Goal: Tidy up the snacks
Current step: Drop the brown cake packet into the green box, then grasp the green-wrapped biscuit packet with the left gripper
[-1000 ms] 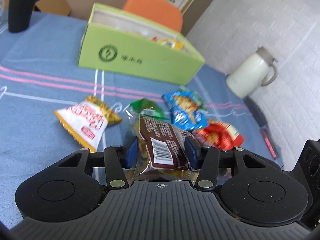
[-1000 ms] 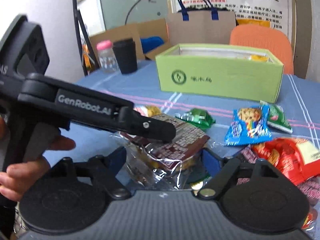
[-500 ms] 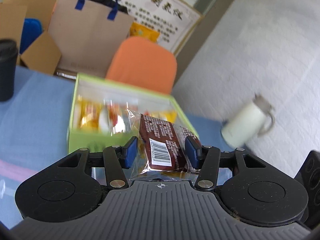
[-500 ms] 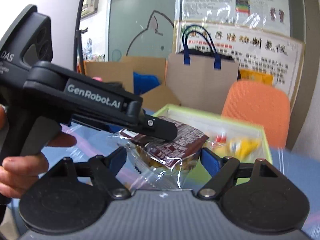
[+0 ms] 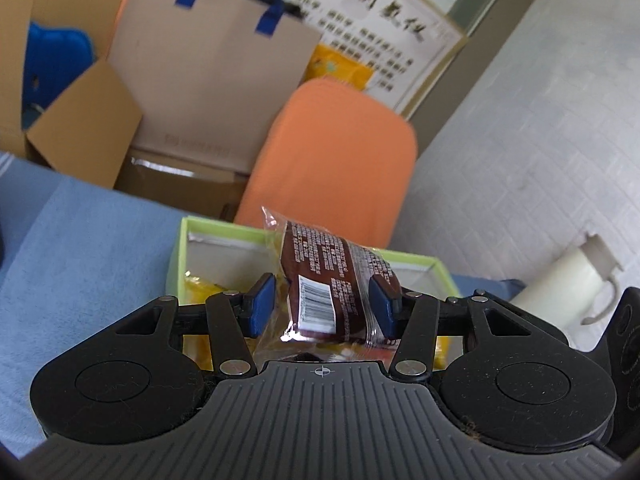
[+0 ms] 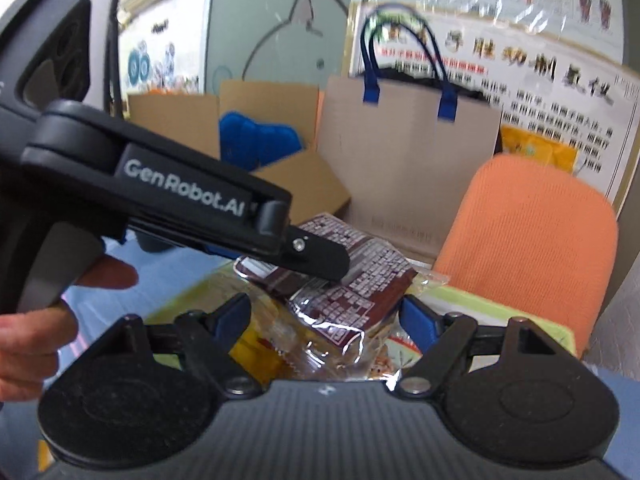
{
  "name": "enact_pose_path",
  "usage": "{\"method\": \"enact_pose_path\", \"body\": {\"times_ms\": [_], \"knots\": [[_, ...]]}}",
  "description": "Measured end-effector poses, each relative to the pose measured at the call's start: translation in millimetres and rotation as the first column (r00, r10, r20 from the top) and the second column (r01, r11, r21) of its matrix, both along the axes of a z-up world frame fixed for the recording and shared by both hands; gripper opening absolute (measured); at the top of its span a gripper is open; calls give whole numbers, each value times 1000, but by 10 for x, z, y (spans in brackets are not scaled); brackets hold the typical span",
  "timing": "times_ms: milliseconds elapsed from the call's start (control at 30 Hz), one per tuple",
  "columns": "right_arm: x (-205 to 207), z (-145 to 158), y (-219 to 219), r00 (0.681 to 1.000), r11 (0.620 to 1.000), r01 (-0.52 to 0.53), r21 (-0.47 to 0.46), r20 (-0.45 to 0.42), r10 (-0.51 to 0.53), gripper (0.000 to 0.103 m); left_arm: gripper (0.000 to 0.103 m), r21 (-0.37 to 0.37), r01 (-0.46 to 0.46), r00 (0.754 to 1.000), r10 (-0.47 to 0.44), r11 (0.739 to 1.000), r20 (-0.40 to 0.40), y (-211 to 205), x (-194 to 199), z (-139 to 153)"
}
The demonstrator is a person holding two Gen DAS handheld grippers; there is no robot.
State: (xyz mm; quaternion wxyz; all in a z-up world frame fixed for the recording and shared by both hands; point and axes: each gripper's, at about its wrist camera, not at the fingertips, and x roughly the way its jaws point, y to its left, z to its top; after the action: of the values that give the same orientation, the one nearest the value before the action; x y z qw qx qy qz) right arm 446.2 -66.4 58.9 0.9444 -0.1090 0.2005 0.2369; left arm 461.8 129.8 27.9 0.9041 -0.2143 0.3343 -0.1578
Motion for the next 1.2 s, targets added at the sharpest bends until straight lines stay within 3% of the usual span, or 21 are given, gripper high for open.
{"method": "enact_pose_path", "body": {"times_ms": [33, 100, 167, 333, 500, 700, 900, 1067, 1200], "knots": [[59, -44, 0, 1000, 1000, 3, -3, -18, -3, 84, 36, 0, -1, 1000, 1, 1000, -5, 12, 29, -44], [135, -116, -12, 998, 1000, -3, -3, -59, 3, 86, 59, -13, -6, 1000, 5, 1000, -5, 51, 43, -90], [114, -140, -27, 997, 1000, -9, 0, -74, 9, 88, 70, -26, -26, 1000, 26, 999, 14, 88, -21, -59], [-278, -15, -199, 1000, 1000, 9, 6, -13, -9, 93, 77, -28, -39, 996, 41, 999, 77, 125, -410, 181], [-950, 117, -593, 998, 997, 57, 52, 27, -59, 93, 84, -38, -21, 993, 25, 999, 114, -19, -1094, 392], [-1914, -153, -1084, 981, 978, 193, 73, 14, -195, 93, 85, -69, 57, 995, -51, 996, 87, -411, -1873, 227], [-2736, -615, -1517, 924, 918, 381, 107, -74, -374, 93, 85, -68, 134, 990, -136, 989, -32, -929, -2310, -232], [-3176, -851, -1768, 893, 879, 444, 172, -167, -419, 93, 84, -65, 142, 983, -149, 988, -110, -1116, -2558, -504], [-3232, -954, -1804, 893, 877, 438, 199, -204, -400, 93, 84, 23, 127, 984, -123, 992, -130, -1218, -2656, -540]]}}
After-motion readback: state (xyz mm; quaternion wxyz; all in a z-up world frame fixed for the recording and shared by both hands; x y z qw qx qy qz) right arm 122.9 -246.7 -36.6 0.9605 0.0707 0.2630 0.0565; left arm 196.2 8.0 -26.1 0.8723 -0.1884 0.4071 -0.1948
